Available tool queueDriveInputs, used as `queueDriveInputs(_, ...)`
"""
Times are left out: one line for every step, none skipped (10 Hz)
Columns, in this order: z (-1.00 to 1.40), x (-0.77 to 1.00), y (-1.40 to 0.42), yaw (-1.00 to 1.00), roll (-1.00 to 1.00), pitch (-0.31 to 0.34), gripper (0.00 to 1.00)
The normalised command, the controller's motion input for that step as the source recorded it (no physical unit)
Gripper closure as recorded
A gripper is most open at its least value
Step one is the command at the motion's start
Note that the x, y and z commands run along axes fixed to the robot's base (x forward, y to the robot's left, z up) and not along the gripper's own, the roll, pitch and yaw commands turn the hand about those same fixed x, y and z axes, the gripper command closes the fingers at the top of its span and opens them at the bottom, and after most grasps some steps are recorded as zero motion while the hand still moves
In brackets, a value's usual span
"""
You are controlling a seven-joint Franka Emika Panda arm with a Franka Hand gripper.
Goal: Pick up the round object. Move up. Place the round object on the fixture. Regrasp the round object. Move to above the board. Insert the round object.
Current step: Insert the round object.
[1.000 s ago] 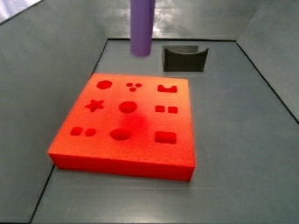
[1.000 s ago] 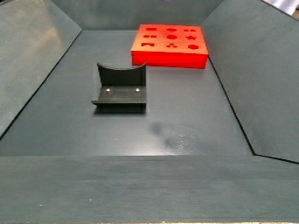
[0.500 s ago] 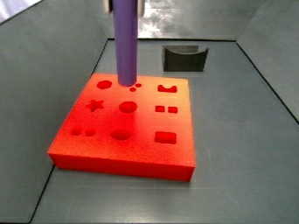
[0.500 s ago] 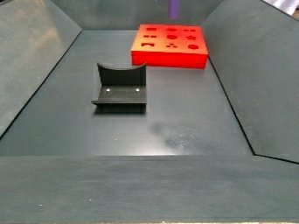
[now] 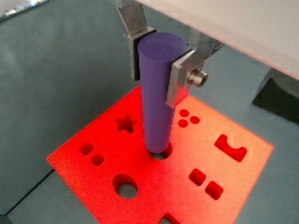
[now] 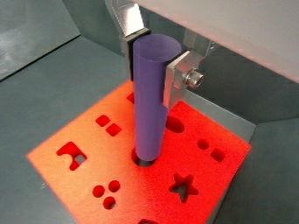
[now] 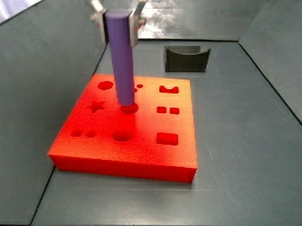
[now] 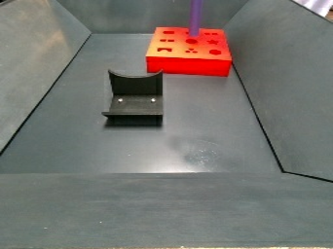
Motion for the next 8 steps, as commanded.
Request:
queueDriveInputs(-0.26, -0.23, 0.00, -0.10, -0.20, -0.141, 1.00)
queueDriveInputs(-0.25, 0.00, 0.00, -0.07, -0.17, -0.074, 1.00)
queueDriveInputs(-0.21, 0.01, 0.00, -0.06, -0.09, 0.000, 1.00)
queueDriveInputs(-0.15, 0.11, 0.03, -0.05, -0.01, 0.019, 1.00)
queueDriveInputs(-0.14, 0.09, 0.02, -0.03, -0.01, 0.013, 1.00)
queueDriveInputs(-0.19, 0.12, 0.00, -0.03, -0.03, 0.000, 1.00)
queueDriveInputs(-0.23, 0.22, 0.01, -0.05, -0.04, 0.011, 1.00)
queueDriveInputs(-0.26, 0.29, 0.08, -0.03, 0.00, 0.067, 1.00)
